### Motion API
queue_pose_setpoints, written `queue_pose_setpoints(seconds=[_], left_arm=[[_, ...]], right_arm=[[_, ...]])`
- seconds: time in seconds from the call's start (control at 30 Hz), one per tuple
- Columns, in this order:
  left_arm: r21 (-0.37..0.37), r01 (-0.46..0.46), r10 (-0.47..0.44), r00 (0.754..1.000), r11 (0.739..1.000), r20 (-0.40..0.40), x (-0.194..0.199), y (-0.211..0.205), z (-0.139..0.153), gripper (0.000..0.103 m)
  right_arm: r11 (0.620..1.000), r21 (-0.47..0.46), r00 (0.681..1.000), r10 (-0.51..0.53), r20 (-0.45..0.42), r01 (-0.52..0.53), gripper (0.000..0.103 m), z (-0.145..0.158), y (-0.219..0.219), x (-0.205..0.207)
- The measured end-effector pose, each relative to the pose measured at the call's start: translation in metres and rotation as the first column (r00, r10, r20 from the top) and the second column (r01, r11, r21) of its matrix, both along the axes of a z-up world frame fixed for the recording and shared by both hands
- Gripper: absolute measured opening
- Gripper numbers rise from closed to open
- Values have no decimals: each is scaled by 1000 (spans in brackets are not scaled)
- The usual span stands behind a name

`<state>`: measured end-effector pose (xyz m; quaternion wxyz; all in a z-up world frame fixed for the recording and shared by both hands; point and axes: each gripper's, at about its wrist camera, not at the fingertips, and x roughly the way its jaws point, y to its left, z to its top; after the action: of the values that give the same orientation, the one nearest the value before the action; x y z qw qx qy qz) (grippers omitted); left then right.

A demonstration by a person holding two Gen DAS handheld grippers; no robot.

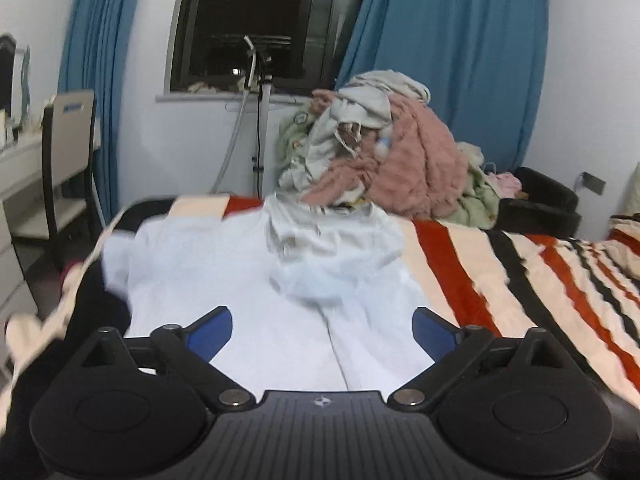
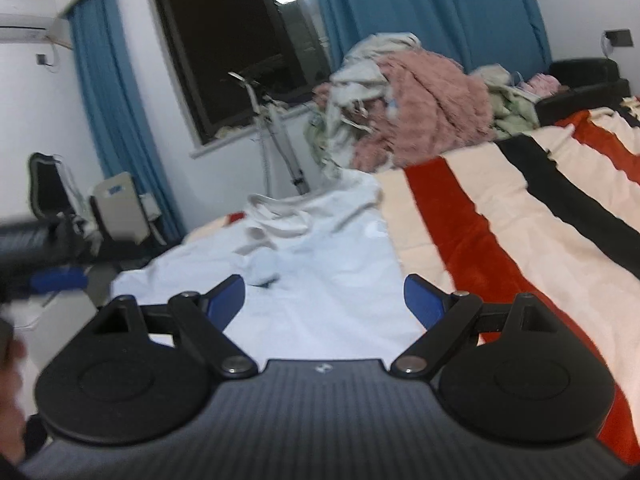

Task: Fold clothes

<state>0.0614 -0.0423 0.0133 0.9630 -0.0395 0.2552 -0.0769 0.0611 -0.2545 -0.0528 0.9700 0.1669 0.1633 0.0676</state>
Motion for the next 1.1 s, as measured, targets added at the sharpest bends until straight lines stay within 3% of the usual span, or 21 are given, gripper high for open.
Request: queue_pose_setpoints(seconds=[0.1, 0.3, 0.47, 0.57, 0.77, 0.9, 1.1], left_arm=[[-46, -31, 30, 999, 998, -23, -41, 17, -8, 98], [-65, -54, 56, 998, 996, 25, -91, 50, -17, 99], [-33, -55, 56, 998, 998, 34, -89, 58, -17, 99], [-36, -68, 69, 997, 997, 17, -78, 62, -19, 99], [-39, -89, 90, 996, 995, 18, -73, 70, -15, 100], [9, -39, 39, 999, 999, 36, -75, 73, -3, 101], [-10, -87, 88, 993, 996, 75, -80, 104, 12, 103]], right_arm=[[1000, -21, 1000, 13, 6, -12, 88, 9, 7, -21], [999, -45, 1000, 24, 6, -24, 88, 28, 18, -59], [987, -148, 994, 72, 80, -59, 88, 33, 43, -68], [979, -189, 993, 87, 82, -70, 88, 29, 50, -65], [982, -173, 994, 88, 69, -75, 88, 27, 47, -61], [983, -169, 995, 89, 55, -79, 88, 22, 49, -58], [959, -204, 981, 192, -35, -195, 88, 29, 66, -10]])
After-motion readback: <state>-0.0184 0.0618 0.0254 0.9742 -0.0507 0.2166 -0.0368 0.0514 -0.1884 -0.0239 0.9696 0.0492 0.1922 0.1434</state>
